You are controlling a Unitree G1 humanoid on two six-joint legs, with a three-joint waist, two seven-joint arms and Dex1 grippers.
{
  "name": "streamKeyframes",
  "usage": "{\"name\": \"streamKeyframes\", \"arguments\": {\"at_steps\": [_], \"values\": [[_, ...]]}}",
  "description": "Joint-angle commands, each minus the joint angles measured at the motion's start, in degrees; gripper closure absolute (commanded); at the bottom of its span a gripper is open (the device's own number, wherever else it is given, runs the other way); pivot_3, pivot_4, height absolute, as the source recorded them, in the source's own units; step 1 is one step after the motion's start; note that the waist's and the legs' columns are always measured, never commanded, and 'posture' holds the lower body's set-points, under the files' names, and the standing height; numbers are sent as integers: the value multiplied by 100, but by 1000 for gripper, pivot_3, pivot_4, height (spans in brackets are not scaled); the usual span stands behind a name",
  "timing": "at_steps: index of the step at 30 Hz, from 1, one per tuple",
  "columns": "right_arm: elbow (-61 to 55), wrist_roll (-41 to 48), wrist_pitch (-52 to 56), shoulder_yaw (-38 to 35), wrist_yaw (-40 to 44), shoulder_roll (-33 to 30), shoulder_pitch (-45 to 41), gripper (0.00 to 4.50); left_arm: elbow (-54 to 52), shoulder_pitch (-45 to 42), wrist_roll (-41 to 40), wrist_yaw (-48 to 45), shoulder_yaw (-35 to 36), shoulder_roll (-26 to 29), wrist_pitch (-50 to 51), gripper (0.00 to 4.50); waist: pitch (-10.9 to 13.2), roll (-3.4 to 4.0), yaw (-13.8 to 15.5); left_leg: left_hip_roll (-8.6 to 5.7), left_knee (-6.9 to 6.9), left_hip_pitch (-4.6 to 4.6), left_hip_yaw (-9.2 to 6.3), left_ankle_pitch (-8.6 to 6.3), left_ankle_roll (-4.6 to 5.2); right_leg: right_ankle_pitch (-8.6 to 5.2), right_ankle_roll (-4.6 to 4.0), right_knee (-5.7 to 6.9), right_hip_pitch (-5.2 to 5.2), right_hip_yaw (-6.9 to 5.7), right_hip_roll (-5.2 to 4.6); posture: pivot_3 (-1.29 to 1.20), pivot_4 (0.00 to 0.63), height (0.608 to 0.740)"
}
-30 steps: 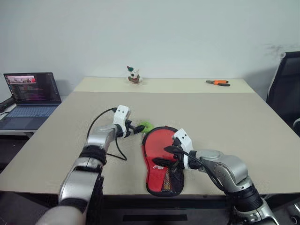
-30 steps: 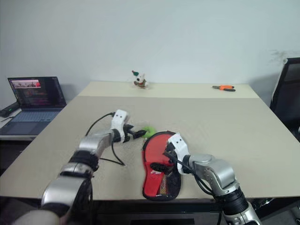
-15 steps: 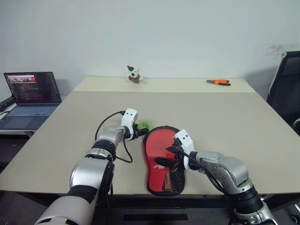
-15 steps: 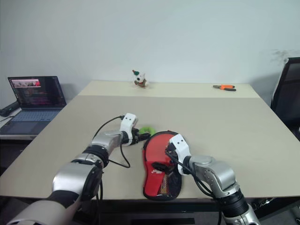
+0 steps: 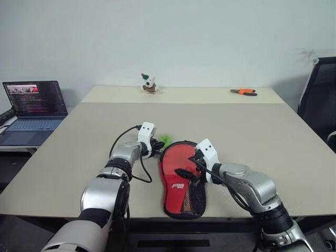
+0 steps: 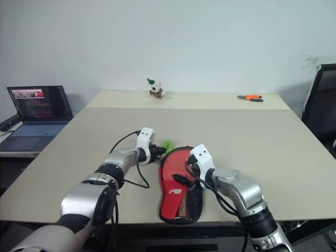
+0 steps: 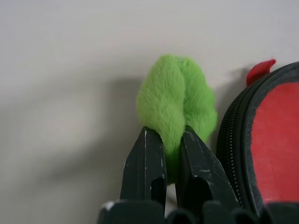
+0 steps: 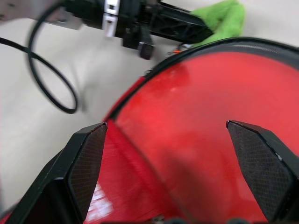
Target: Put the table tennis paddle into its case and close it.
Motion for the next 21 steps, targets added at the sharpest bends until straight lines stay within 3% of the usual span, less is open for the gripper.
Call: {"name": "streamKeyframes", "arguments": {"at_steps": [1, 11, 21], "values": [[331, -138, -297, 119, 198, 72, -140, 0, -290, 114, -85, -36, 132, 207, 28, 4483, 0, 0, -11, 0, 0, 0, 2, 0, 0, 0, 0, 0, 0, 1, 1, 0, 150, 740], [502, -356, -292, 216, 328, 209, -99, 0, -1098, 547, -330, 49, 337, 472, 253, 4483, -1, -1, -125, 5, 2, 4, 5, 0, -1, 0, -1, 9, -3, 10, 1, 0, 150, 740], [404, -401, -208, 225, 212, 435, -7, 0, -4795, 2150, -1108, -156, 632, 904, 1921, 4483, -2, -3, -86, 8, 5, -1, 11, 2, -4, 0, -2, 37, -25, 41, -9, 0, 150, 740]]}}
